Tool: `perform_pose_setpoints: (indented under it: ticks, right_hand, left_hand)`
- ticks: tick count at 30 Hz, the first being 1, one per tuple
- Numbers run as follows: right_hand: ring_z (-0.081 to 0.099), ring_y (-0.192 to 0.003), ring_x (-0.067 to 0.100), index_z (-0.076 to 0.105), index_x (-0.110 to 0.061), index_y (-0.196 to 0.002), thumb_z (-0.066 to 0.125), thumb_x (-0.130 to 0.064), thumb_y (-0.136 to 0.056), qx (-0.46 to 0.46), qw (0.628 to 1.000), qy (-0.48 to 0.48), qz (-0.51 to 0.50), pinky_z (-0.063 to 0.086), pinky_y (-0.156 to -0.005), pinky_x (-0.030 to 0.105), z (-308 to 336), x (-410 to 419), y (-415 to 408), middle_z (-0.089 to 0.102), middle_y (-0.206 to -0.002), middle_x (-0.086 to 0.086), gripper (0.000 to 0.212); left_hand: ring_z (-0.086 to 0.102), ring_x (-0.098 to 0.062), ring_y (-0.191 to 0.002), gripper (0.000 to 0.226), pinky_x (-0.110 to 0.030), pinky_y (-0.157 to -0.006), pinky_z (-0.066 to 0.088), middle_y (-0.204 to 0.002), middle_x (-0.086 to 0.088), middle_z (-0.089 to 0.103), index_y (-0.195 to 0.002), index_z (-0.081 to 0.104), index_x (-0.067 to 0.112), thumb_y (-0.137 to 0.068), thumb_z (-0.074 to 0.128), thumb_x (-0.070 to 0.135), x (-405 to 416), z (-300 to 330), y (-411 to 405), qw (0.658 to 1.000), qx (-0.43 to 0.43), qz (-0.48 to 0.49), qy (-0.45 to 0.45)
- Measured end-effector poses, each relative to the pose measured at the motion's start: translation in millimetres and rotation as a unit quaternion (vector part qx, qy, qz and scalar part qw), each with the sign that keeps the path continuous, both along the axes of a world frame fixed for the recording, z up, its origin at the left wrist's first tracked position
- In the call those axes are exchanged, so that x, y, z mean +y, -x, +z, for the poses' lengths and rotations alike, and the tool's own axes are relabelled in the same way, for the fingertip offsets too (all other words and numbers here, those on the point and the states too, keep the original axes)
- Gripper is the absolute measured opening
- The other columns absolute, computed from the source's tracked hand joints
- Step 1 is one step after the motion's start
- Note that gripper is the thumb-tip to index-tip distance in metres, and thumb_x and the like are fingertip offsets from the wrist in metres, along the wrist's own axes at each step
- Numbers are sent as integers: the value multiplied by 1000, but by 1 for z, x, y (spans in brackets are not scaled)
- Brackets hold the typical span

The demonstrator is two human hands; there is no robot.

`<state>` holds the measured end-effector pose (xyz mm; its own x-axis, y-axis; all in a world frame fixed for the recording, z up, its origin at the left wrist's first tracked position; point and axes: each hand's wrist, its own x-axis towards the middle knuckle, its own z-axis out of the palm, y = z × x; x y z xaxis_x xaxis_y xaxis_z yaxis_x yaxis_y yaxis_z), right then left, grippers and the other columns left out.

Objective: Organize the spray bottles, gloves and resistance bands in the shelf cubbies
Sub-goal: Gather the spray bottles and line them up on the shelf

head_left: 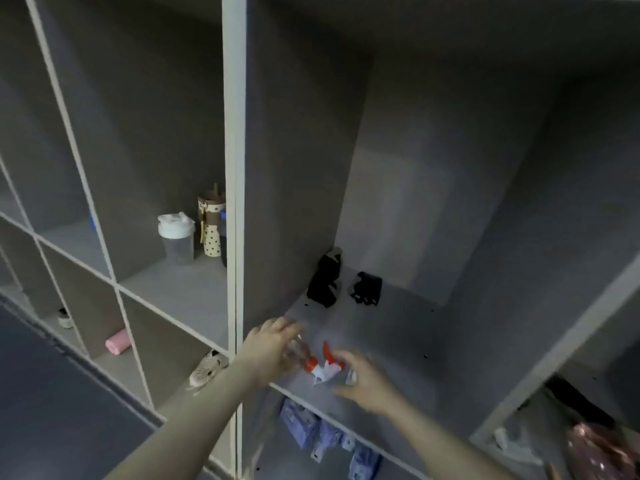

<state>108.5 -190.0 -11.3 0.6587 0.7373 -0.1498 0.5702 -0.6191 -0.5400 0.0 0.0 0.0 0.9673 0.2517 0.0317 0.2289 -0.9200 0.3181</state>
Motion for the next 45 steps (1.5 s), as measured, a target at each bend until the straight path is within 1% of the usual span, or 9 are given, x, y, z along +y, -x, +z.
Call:
perform_pose_setpoints:
  ticks: [6,9,12,17,23,27,37,42,45]
  right_hand:
    - [12,-144,29,24,-30,-145,54,-17,-89,-96,976,171,98,27,-113,42,-74,52,-41,5,-160,-1,64]
    - [22,-139,31,17,-20,-148,45,0,-89,-140,961,217,95,32,-109,43,-95,56,-49,-8,-160,-2,69]
    - [39,-126,34,35,-12,-139,47,-14,-94,-144,964,210,74,40,-101,44,-94,54,-47,-1,-160,6,47]
    - [48,-125,26,44,-19,-128,54,-16,-90,-130,982,114,80,42,-101,39,-74,45,-49,31,-152,3,40]
    - [57,-109,21,61,-28,-114,54,-23,-90,-137,989,-47,36,48,-87,36,-20,47,-71,63,-119,-3,26]
    - [62,-92,20,67,-25,-97,63,-22,-82,-56,990,-128,-35,51,-78,36,10,87,-77,67,-102,-1,16]
    - [55,-104,12,45,-31,-134,67,-18,-83,71,974,-179,-119,43,-85,20,41,29,-33,48,-130,-3,57]
    - [57,-88,-2,51,-38,-117,72,-12,-80,131,945,-253,-162,46,-78,11,50,-65,28,58,-113,-4,50]
    - [59,-91,3,58,-32,-110,73,-5,-78,131,925,-285,-217,48,-86,21,57,-123,55,62,-102,0,44]
  left_hand:
    - [3,-19,-148,72,-41,-119,4,-160,9,6,-147,18,41,-87,57,41,21,-49,-62,990,108,-51,-73]
    - [-4,-22,-148,73,-45,-119,-3,-161,8,4,-146,23,40,-84,62,38,30,-68,-78,975,173,-79,-117]
    - [-7,-24,-148,77,-51,-116,-8,-161,5,2,-148,20,37,-84,63,31,29,-79,-87,966,178,-97,-162]
    - [13,-31,-145,75,-58,-111,17,-153,-5,22,-145,25,31,-81,64,38,24,-84,-87,969,122,-61,-204]
    - [52,-15,-120,37,-37,-92,49,-125,8,56,-114,59,36,-78,64,41,28,-78,-87,993,-91,14,76]
    - [66,-19,-93,26,-31,-79,52,-101,1,68,-91,65,31,-73,75,16,33,-62,-93,927,-87,103,349]
    - [59,-34,-111,51,-41,-94,49,-123,-17,61,-121,59,8,-79,66,36,31,-37,-70,934,35,206,290]
    - [65,-18,-102,36,-34,-93,49,-108,-1,70,-112,67,16,-80,70,35,-45,30,-49,961,37,10,273]
    - [67,-6,-90,31,-27,-89,52,-100,5,72,-110,68,22,-80,72,30,-108,79,-46,934,-29,-114,338]
